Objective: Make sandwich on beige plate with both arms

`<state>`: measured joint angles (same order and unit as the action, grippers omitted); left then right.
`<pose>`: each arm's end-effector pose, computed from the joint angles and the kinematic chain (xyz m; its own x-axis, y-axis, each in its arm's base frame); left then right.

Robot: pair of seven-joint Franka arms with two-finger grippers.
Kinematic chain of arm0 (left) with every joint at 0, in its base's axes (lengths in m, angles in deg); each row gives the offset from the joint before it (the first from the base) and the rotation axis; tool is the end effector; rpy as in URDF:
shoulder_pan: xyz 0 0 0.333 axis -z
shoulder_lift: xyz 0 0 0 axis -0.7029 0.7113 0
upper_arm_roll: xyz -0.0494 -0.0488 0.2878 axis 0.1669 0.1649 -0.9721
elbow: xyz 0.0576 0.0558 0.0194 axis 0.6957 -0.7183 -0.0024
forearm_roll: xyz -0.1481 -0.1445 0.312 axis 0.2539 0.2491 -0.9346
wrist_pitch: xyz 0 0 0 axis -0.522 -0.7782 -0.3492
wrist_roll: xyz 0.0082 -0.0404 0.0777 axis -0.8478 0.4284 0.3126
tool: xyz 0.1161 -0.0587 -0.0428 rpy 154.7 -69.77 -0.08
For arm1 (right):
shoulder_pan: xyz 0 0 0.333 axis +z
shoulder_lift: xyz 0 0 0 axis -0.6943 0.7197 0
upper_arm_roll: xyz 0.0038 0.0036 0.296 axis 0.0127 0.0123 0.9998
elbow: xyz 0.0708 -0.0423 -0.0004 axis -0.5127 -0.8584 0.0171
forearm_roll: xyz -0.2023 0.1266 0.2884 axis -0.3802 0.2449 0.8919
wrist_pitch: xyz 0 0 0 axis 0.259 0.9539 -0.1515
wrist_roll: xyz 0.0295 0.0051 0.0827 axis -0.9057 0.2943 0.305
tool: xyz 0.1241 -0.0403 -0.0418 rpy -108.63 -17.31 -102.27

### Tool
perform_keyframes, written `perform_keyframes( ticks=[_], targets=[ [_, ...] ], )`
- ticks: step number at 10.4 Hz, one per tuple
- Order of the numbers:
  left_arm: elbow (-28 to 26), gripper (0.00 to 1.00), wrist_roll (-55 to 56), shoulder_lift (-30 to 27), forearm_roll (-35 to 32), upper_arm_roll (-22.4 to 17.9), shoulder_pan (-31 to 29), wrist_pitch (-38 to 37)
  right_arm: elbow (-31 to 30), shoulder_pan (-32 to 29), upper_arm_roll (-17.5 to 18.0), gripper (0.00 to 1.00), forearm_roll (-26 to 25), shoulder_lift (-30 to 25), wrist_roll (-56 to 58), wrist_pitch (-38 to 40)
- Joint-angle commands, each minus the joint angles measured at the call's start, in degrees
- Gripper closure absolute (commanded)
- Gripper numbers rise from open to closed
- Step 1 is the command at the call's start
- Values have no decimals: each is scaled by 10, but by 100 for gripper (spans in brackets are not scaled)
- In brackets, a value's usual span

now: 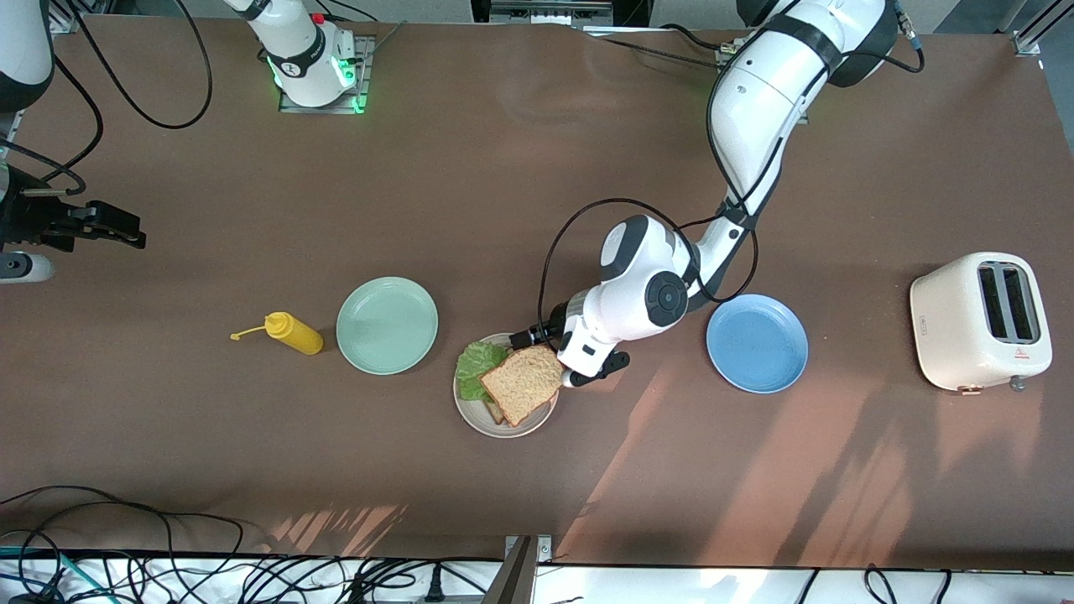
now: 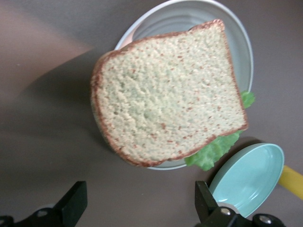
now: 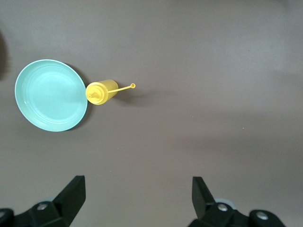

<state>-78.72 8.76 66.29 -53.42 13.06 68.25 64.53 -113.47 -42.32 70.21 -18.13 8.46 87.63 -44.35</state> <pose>0.6058 -0.4305 0.2040 0.8963 0.3176 -0.3096 0.4283 -0.8011 0.4182 0.5766 -0.0286 0.5127 0.9939 0.0653 -0.0885 0.0669 -0.9976 0.0156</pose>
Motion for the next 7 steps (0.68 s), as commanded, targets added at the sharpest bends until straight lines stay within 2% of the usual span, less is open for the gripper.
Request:
perform_keyframes(
  ticks=[1,4,6,7],
  targets=[
    [-2,0,3,-46,-15,-37,-1,-86,5,1,0,0,-4,1,-9,0],
    [-2,0,2,-116,-28,-108,-3,-201,5,1,0,0,-4,1,-9,0],
    [-2,0,2,-174,-120,-131,-8,-295,6,1,0,0,-4,1,-9,0],
    [-3,0,3,-193,-177,-133,-9,-318,6,1,0,0,-4,1,-9,0]
  ],
)
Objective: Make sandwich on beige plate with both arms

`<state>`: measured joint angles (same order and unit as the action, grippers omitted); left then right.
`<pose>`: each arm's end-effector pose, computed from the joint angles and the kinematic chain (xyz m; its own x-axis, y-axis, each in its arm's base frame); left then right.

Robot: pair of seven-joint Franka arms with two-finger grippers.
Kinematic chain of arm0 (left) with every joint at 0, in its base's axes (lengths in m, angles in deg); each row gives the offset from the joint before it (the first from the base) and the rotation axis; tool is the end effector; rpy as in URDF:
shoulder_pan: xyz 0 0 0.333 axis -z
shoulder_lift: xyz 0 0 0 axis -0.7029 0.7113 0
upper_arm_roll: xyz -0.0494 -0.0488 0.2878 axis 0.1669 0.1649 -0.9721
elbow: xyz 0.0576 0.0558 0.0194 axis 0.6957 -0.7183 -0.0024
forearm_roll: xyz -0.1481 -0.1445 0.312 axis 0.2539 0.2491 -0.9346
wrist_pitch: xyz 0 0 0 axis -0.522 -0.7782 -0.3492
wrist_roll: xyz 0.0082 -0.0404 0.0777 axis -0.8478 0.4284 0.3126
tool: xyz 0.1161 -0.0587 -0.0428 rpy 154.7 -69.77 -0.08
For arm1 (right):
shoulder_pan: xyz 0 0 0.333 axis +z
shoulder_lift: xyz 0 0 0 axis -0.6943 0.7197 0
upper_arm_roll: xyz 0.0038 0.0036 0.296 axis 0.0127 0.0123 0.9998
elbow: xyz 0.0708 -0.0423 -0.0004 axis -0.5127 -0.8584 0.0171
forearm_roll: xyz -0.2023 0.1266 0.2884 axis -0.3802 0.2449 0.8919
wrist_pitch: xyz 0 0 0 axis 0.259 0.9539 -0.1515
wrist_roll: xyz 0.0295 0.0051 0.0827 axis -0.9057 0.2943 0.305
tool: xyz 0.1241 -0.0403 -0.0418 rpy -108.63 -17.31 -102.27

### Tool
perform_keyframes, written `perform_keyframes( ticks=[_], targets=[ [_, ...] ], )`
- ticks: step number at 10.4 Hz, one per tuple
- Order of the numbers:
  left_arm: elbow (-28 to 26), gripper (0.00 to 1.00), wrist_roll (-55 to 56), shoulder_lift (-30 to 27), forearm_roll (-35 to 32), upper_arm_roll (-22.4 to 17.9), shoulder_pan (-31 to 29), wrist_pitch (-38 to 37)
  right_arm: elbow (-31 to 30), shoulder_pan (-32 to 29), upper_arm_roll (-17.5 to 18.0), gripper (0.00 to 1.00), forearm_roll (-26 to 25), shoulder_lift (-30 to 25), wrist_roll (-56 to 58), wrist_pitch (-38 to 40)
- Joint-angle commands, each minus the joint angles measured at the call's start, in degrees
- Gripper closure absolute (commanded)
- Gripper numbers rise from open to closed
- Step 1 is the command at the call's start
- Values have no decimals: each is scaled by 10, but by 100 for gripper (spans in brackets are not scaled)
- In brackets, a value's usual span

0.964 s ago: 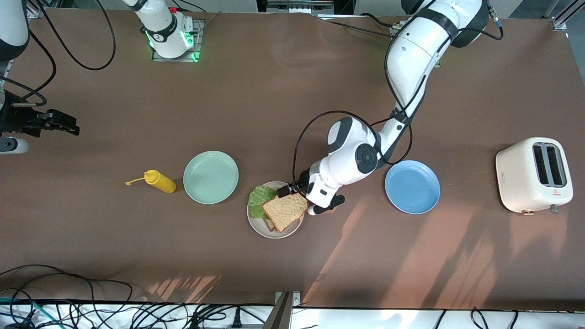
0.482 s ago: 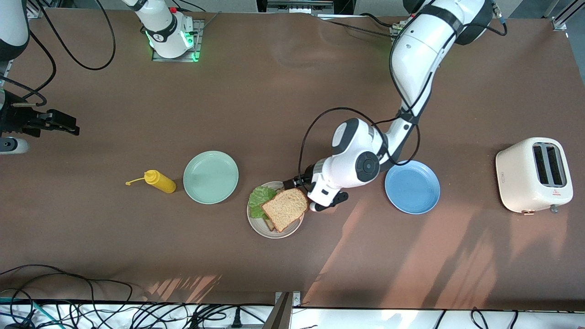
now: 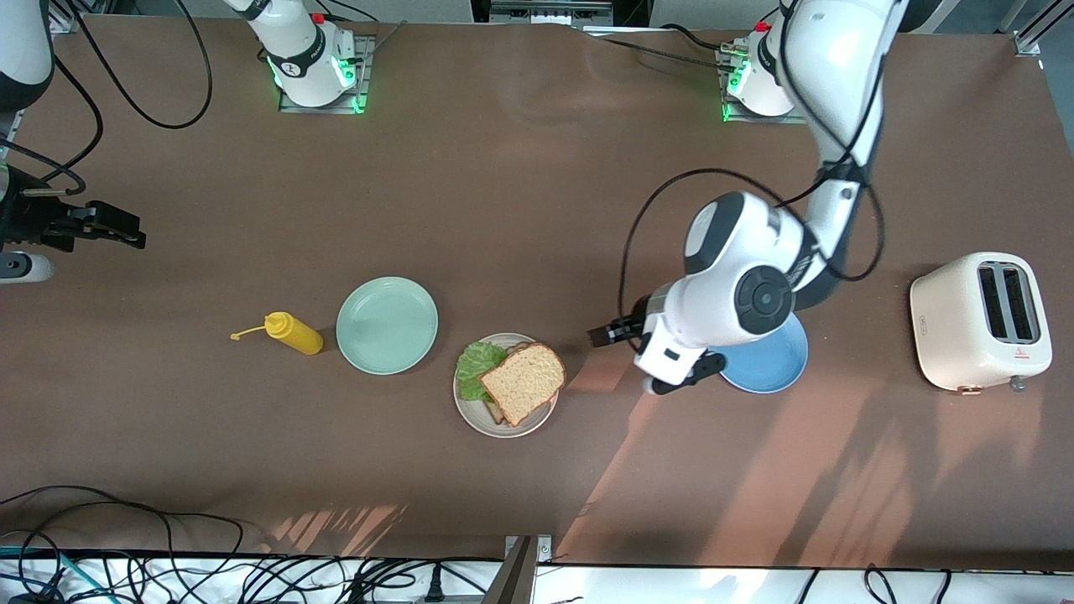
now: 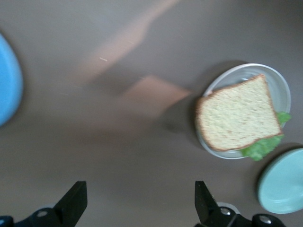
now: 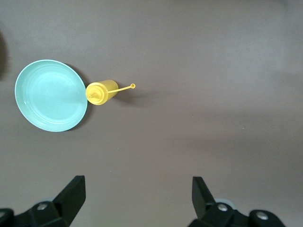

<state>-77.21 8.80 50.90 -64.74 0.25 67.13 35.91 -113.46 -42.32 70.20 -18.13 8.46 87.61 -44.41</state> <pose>0.6284 -0.2985 0.3481 0.9223 0.3156 -0.2232 0.3482 -0.9290 0.1254 0.5768 -0.0287 0.5129 0.9941 0.0648 -0.0873 0.0664 -0.9977 0.0158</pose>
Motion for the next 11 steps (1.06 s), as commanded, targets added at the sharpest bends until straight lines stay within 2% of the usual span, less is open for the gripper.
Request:
perform_keyframes(
  ticks=[1,4,7,11],
  targets=[
    [-18,0,2,-52,-109,-5,1,-57,5,1,1,0,-4,1,-9,1],
    [-17,0,-41,-94,-177,-4,-51,-91,5,1,1,0,-4,0,-9,1],
    [-17,0,-202,-119,-179,-5,-118,-97,5,1,1,0,-1,0,-9,1],
    [-11,0,-359,-135,-169,-3,-187,-97,5,-1,0,0,-1,1,-8,1]
  ],
)
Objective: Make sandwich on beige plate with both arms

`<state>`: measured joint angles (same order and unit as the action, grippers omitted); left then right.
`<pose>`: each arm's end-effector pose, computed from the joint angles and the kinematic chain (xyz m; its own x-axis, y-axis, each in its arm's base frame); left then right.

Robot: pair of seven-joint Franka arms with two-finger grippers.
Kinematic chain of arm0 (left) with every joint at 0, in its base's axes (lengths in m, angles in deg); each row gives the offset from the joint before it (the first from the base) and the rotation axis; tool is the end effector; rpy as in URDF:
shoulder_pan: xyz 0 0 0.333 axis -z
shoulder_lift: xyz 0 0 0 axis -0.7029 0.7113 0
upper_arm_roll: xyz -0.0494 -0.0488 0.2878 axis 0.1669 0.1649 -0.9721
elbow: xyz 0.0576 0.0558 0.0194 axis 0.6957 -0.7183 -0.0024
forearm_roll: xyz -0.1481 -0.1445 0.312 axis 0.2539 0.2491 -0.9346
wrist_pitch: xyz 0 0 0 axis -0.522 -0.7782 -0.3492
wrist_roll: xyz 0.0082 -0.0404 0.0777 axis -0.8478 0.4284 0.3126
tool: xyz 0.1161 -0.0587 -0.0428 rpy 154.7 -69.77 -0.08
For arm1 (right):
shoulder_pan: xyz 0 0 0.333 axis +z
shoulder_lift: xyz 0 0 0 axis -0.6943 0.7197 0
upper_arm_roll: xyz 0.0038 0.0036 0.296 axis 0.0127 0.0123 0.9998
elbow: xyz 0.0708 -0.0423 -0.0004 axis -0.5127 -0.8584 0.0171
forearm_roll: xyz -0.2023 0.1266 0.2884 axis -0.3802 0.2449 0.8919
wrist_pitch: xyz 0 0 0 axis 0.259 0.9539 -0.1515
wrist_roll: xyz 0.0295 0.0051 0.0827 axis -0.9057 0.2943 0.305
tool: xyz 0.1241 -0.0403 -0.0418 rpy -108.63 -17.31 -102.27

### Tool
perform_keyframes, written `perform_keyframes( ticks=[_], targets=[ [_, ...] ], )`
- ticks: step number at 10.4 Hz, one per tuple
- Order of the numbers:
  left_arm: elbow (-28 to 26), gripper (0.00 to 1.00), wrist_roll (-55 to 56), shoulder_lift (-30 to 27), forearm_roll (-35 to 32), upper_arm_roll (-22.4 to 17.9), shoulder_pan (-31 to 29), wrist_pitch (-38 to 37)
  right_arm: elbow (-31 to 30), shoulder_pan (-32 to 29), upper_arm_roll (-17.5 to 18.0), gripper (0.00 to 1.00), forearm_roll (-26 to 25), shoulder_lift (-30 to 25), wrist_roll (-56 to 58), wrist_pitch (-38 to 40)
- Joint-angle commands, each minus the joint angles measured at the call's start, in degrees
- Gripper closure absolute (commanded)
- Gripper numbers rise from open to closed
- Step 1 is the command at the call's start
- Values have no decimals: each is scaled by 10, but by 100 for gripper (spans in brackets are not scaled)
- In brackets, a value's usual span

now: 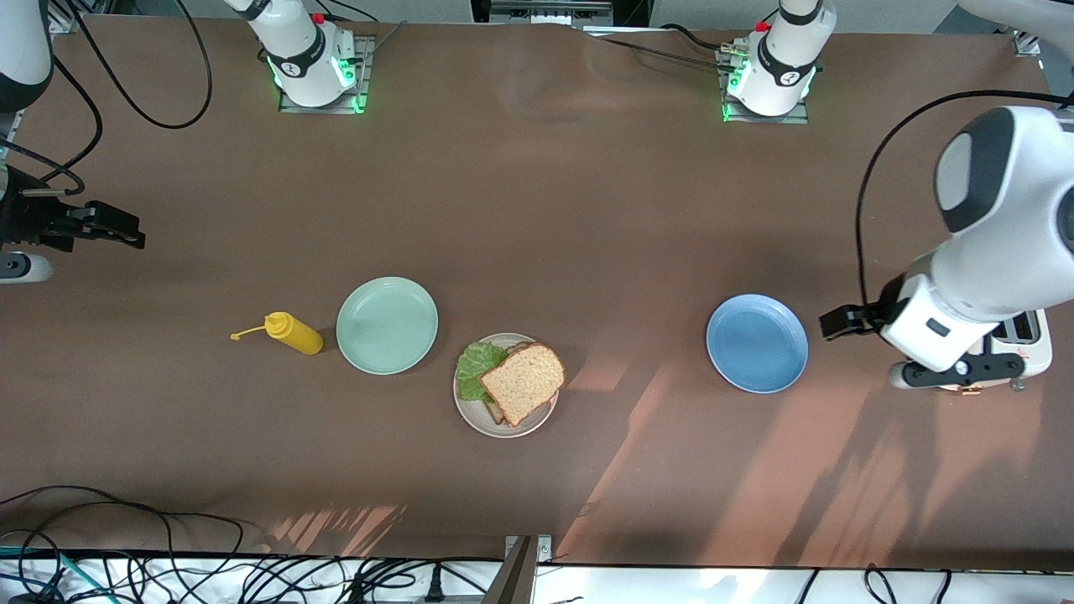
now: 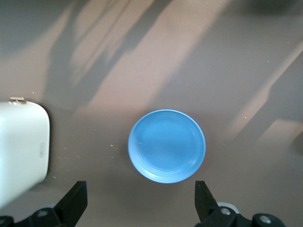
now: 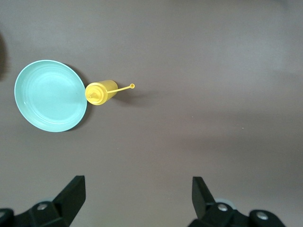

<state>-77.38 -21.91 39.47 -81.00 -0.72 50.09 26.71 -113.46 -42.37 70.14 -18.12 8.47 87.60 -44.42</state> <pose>0.6539 -0.0555 0.4659 0.9975 0.0552 -0.0443 0.0530 -0.9974 -0.0486 0.5768 -0.0297 0.5128 0.9942 0.0627 -0.0873 0.0643 -0.9978 0.0159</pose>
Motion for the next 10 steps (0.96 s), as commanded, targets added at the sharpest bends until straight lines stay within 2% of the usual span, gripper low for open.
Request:
perform_keyframes(
  ticks=[1,10],
  targets=[
    [-9,0,-61,-22,-6,9,-29,-5,5,0,0,0,-1,1,-8,1],
    [-10,0,-70,-23,23,9,-51,-5,5,-1,0,0,0,1,-8,1]
  ],
)
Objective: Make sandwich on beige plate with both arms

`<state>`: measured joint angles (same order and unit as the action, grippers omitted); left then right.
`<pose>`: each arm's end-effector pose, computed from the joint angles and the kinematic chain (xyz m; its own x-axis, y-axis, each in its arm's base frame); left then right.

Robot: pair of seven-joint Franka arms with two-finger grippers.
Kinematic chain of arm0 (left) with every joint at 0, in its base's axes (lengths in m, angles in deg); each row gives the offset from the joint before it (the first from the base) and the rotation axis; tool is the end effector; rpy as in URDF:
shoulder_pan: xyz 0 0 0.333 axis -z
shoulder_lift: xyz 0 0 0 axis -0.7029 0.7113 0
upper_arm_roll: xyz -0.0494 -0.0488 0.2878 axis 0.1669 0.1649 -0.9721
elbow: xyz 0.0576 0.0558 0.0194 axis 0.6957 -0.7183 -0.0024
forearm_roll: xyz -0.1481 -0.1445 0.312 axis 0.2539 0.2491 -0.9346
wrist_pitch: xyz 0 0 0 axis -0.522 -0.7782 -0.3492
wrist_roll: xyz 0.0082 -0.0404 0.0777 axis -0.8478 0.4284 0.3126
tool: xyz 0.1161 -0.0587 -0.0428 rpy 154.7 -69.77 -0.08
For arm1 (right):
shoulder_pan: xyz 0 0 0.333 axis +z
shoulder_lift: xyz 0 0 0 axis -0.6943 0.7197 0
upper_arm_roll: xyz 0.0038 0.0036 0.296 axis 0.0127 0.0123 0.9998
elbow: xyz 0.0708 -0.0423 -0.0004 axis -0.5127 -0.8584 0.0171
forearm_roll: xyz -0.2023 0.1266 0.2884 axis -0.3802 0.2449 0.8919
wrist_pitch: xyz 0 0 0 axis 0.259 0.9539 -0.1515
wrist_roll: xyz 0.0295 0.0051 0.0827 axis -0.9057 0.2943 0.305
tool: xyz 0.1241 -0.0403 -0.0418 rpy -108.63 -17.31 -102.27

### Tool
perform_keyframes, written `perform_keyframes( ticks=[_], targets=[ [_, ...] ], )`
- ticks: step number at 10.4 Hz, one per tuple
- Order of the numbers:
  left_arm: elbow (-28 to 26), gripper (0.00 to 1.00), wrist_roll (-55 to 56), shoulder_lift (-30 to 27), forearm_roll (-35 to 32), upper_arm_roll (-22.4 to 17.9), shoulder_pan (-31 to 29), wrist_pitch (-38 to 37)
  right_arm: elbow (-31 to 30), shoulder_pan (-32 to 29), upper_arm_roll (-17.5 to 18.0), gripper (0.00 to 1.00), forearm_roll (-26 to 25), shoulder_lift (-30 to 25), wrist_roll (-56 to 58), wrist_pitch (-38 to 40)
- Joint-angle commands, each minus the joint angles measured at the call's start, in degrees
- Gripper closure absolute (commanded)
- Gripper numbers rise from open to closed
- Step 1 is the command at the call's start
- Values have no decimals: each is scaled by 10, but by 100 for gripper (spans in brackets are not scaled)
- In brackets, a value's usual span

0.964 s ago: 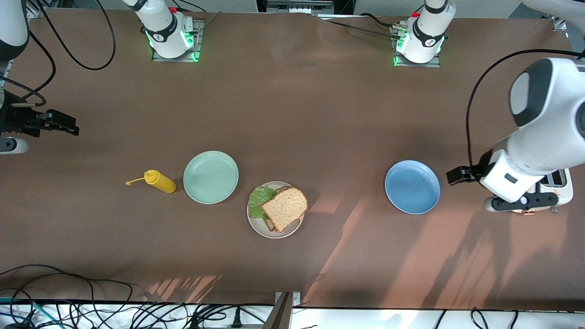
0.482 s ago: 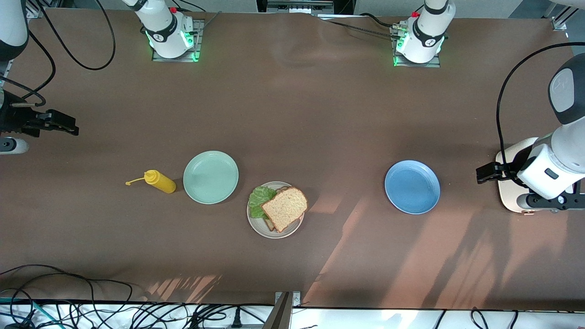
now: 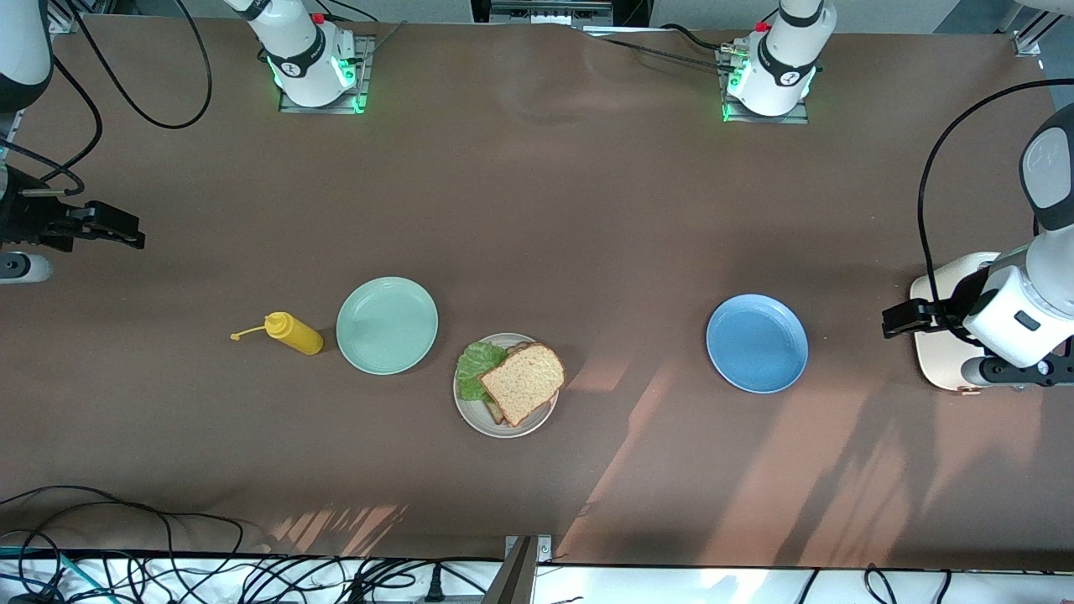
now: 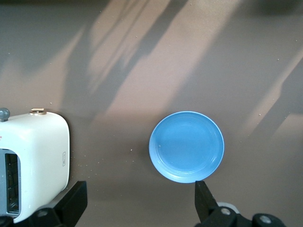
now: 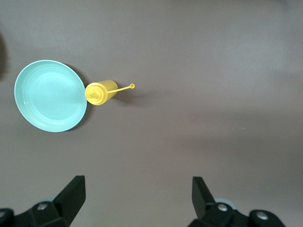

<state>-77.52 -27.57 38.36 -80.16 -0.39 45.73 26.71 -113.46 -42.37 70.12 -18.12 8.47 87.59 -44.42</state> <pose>0.6533 -0.0106 0.4774 0.9991 0.0281 -0.0329 0.0272 -0.9993 -0.0262 0.5768 -0.0299 0.5128 0.9942 0.0622 -0.0873 0.0638 -0.9978 0.0159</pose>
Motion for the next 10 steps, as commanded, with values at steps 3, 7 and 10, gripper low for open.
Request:
perform_keyframes(
  ticks=[3,7,10],
  targets=[
    [-6,0,-13,-12,15,7,-6,-5,5,-1,0,0,0,1,-8,0],
    [-4,0,-11,-12,15,8,-7,-5,5,-1,0,0,0,1,-8,0],
    [-4,0,-12,-11,16,7,-7,-5,5,0,0,0,2,1,-8,1]
  ],
)
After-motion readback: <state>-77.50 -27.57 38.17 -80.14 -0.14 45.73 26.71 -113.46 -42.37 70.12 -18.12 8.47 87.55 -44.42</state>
